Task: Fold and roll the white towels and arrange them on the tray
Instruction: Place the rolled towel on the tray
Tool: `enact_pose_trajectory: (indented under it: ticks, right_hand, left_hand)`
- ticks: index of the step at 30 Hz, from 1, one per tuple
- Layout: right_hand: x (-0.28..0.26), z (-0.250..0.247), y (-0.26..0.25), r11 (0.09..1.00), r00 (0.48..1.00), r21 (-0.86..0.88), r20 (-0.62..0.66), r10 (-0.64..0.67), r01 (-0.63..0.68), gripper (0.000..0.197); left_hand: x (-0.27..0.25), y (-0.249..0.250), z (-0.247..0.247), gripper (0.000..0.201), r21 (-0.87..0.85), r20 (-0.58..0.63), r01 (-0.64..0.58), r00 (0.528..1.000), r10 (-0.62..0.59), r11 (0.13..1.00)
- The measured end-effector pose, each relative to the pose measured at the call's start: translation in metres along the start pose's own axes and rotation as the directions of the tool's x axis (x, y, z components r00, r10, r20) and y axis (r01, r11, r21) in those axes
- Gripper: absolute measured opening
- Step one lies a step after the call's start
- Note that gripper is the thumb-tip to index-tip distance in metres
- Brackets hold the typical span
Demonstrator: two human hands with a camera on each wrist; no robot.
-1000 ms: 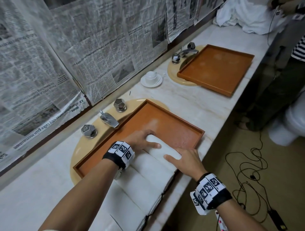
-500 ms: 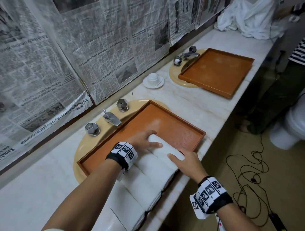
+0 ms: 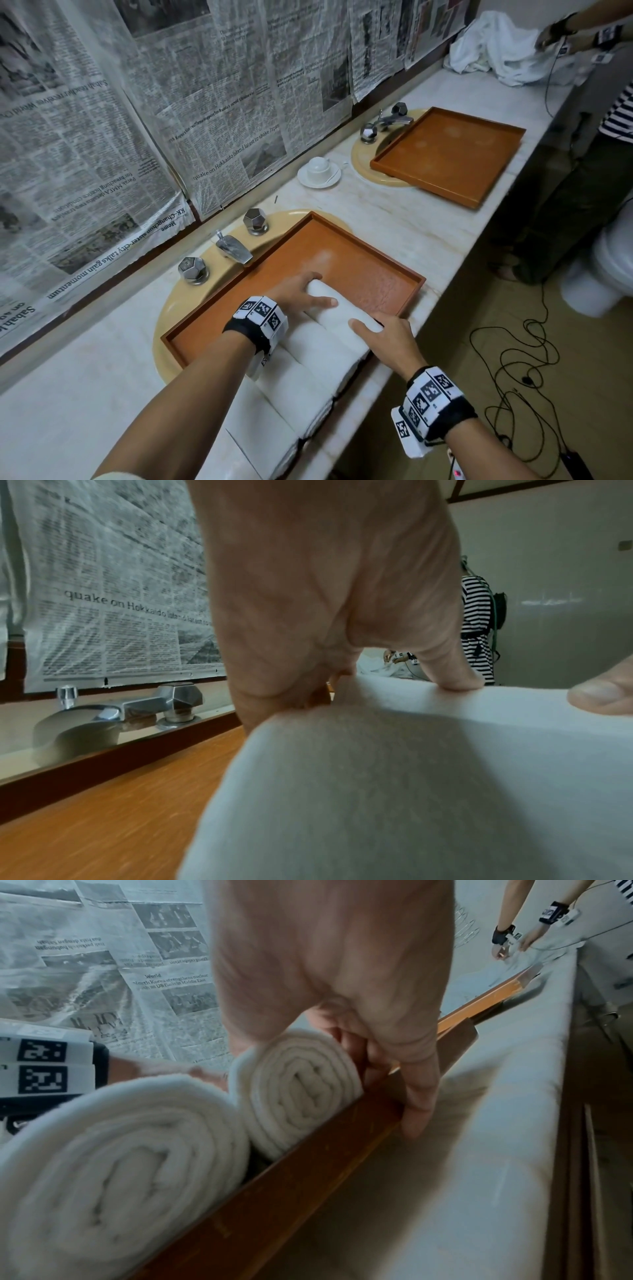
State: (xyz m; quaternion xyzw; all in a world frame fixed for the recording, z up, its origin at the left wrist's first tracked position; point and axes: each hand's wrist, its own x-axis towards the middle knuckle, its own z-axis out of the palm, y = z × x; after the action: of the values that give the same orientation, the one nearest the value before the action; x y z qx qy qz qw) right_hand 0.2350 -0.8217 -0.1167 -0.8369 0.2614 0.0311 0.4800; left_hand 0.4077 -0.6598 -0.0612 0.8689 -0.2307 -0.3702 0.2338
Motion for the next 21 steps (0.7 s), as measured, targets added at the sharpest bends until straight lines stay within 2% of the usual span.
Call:
enact_pose_trajectory:
  ticks: [5, 8, 11, 13, 15, 21]
  right_hand:
    - [-0.006, 0.001, -0.003, 0.997, 0.998, -0.023, -0.014, -0.069, 0.069, 0.046]
    - [-0.011, 0.002, -0.003, 0.994, 0.995, -0.052, -0.024, -0.095, 0.093, 0.054]
    - [-0.013, -0.003, -0.005, 0.962, 0.995, -0.259, -0.022, -0.096, 0.088, 0.070]
    - [-0.015, -0.009, -0.010, 0.909, 0.984, -0.395, -0.056, -0.167, 0.132, 0.075]
    - [-0.020, -0.013, -0.019, 0.879, 0.968, -0.434, -0.062, -0.245, 0.195, 0.075]
    - [-0.043, -0.002, -0.061, 0.804, 0.918, -0.459, 0.072, -0.391, 0.378, 0.073]
  left_hand:
    - [-0.006, -0.005, 0.002, 0.089, 0.006, -0.025, 0.004, 1.000, -0.004, 1.000]
    - [-0.016, -0.012, 0.002, 0.089, 0.038, -0.097, 0.001, 0.995, 0.002, 0.999]
    - [-0.032, -0.021, 0.000, 0.084, 0.031, -0.176, -0.034, 0.984, 0.039, 0.999]
    - [-0.046, -0.027, -0.002, 0.079, 0.040, -0.217, -0.042, 0.975, 0.050, 0.998]
    - [-0.063, -0.034, -0.003, 0.077, 0.062, -0.256, -0.045, 0.965, 0.060, 0.997]
    - [-0.122, -0.066, 0.006, 0.077, 0.095, -0.340, -0.001, 0.940, 0.033, 0.995]
